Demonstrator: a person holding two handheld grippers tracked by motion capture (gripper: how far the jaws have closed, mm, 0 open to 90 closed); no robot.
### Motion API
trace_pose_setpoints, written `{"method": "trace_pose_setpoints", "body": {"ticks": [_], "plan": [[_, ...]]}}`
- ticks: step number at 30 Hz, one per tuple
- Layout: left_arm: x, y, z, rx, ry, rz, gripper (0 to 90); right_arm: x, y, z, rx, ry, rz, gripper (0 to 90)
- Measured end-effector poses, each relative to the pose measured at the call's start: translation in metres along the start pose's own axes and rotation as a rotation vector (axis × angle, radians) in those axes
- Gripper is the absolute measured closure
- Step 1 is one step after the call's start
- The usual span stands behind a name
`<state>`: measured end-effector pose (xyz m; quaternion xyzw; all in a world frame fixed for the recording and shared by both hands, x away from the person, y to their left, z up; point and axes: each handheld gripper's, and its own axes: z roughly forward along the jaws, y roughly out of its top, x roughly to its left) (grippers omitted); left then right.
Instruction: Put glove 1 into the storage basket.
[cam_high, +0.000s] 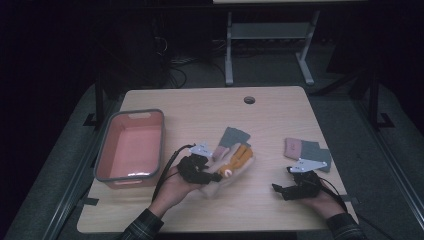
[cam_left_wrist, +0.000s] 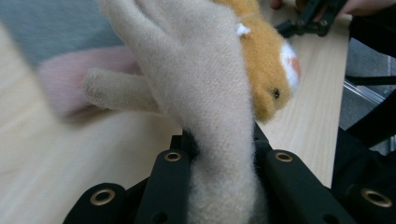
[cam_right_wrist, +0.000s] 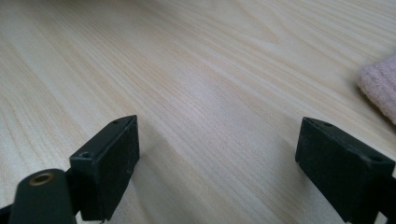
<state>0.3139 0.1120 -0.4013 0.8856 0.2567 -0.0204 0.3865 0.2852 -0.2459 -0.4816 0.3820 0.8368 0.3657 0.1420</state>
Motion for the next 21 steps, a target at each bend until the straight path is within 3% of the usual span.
{"method": "trace_pose_setpoints", "body": {"ticks": [12,17,21], "plan": [[0.027,0.012,-0.039,-0.044,0.052,-0.048,76.8,0.000,0.000,0.000,-0.001,0.000,-0.001,13.2],[0.035,0.013,-0.052,-0.059,0.064,-0.061,76.7,0.000,0.000,0.000,-0.003,-0.001,-0.005,13.1],[0.044,0.009,-0.072,-0.075,0.091,-0.075,76.7,0.000,0.000,0.000,-0.004,-0.001,-0.006,13.2]]}}
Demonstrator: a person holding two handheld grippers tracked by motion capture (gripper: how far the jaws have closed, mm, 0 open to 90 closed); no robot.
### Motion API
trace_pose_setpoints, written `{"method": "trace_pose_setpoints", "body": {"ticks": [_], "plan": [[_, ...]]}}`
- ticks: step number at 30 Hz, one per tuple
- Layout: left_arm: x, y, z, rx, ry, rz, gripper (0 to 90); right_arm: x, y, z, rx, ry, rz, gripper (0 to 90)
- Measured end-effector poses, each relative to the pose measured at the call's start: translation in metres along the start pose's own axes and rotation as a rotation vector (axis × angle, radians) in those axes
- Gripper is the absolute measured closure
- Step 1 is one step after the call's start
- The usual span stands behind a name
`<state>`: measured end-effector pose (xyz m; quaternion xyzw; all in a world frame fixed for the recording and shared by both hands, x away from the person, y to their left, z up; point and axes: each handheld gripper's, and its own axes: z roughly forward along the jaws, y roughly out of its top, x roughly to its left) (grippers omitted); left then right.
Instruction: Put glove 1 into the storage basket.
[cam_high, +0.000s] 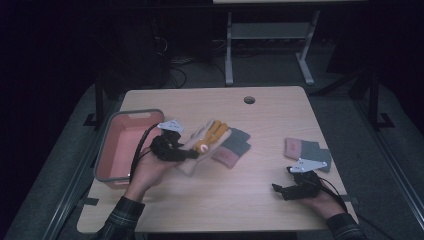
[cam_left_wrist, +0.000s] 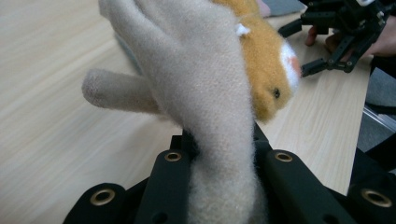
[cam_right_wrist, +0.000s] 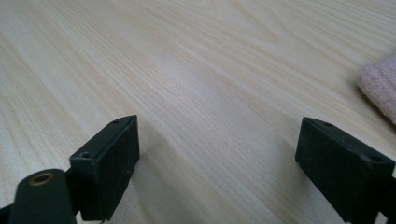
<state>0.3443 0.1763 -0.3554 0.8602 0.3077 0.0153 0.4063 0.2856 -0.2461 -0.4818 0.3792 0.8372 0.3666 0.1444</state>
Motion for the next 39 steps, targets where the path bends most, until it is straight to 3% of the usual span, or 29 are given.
{"method": "trace_pose_setpoints", "body": {"ticks": [7,18,23,30,39], "plan": [[0.013,-0.005,-0.022,-0.017,0.035,-0.019,76.8,0.000,0.000,0.000,0.000,0.001,-0.002,13.2],[0.043,-0.022,-0.060,-0.047,0.109,-0.088,76.8,0.000,0.000,0.000,-0.001,0.000,-0.005,13.1],[0.060,-0.035,-0.081,-0.075,0.154,-0.142,76.8,0.000,0.000,0.000,0.000,0.001,-0.001,13.1],[0.082,-0.055,-0.098,-0.082,0.208,-0.212,76.8,0.000,0.000,0.000,0.000,0.001,-0.002,13.2],[0.103,-0.071,-0.105,-0.069,0.247,-0.279,76.8,0.000,0.000,0.000,-0.001,0.001,-0.002,13.1]]}}
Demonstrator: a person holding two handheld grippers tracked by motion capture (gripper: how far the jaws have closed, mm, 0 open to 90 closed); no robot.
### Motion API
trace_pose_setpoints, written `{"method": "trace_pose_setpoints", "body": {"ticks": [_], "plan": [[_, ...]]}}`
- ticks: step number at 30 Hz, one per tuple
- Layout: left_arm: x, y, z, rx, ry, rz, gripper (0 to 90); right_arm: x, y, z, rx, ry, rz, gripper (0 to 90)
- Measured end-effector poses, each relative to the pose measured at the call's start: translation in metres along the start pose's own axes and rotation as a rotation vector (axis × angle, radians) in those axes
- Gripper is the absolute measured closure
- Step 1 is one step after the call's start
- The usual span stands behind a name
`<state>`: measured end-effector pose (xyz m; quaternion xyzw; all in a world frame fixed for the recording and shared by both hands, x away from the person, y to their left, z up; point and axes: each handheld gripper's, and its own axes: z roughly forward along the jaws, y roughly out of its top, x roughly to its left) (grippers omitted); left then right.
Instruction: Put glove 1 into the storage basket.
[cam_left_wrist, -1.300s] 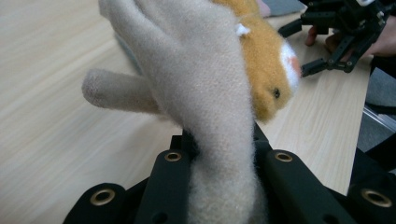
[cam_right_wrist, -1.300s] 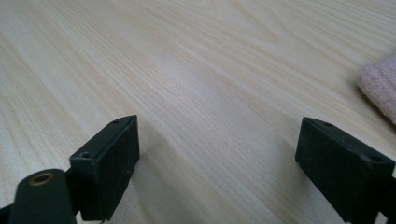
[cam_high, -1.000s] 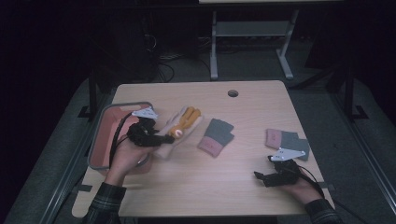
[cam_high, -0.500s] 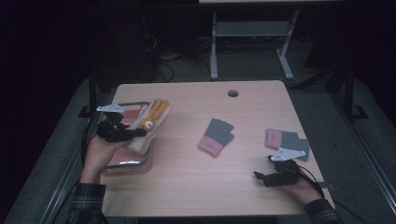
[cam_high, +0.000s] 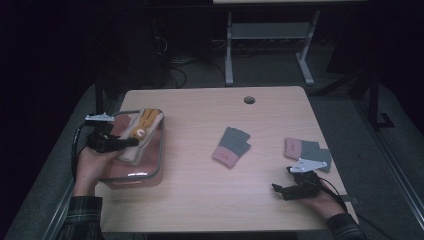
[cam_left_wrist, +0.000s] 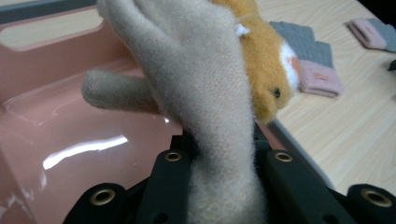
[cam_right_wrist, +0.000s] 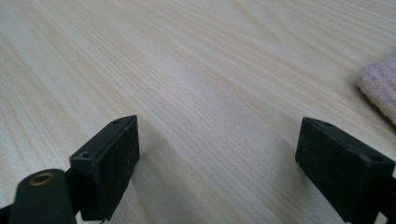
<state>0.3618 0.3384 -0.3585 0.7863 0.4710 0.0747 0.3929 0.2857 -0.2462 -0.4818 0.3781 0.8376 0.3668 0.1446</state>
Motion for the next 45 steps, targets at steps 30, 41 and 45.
{"method": "trace_pose_setpoints", "body": {"ticks": [30,41,45], "plan": [[0.028,-0.016,0.060,0.265,0.074,-0.052,56.7,0.000,0.000,0.000,0.000,0.000,0.001,13.2],[0.023,-0.012,0.049,0.181,0.165,-0.012,18.0,0.000,0.000,0.000,0.000,0.000,0.001,13.2],[0.020,-0.008,0.038,0.135,0.173,-0.001,16.9,0.000,0.000,0.000,0.000,0.000,0.001,13.2]]}}
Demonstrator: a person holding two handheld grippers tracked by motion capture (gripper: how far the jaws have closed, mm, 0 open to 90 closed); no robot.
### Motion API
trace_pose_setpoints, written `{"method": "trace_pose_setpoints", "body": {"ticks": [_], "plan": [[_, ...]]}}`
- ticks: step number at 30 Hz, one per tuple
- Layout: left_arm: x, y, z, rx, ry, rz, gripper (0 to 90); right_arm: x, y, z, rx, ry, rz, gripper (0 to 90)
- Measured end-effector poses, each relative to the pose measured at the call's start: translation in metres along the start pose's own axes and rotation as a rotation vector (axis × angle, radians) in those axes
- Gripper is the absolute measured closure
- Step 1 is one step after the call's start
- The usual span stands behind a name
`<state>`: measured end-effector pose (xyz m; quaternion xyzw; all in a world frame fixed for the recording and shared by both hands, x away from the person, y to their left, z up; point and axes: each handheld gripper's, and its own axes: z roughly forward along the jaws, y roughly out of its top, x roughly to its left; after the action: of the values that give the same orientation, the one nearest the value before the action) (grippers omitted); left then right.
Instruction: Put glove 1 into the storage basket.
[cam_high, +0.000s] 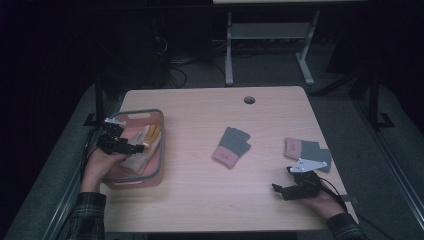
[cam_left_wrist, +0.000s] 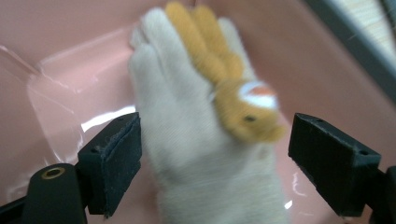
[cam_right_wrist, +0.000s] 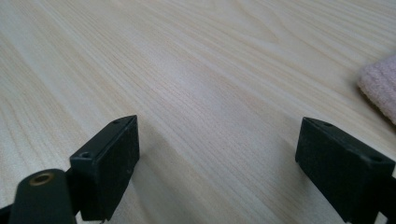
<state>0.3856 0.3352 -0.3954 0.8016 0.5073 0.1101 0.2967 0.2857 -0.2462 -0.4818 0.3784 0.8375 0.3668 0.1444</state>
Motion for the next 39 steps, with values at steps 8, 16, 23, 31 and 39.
{"method": "trace_pose_setpoints", "body": {"ticks": [8,16,23,31,39], "plan": [[-0.018,0.008,-0.015,-0.077,-0.042,0.038,16.6,0.000,0.000,0.000,0.000,0.000,0.000,13.2],[-0.045,0.015,-0.012,-0.106,-0.122,0.097,16.6,0.000,0.000,0.000,0.001,0.000,0.000,13.1],[-0.078,0.022,-0.009,-0.136,-0.177,0.148,16.5,-0.001,0.000,0.000,0.000,-0.004,-0.001,11.8],[-0.117,0.022,-0.001,-0.146,-0.230,0.208,16.6,-0.001,0.000,0.001,0.005,-0.008,0.007,10.7],[-0.156,0.013,0.018,-0.128,-0.281,0.265,16.8,-0.001,0.000,0.001,0.006,-0.010,0.008,10.8]]}}
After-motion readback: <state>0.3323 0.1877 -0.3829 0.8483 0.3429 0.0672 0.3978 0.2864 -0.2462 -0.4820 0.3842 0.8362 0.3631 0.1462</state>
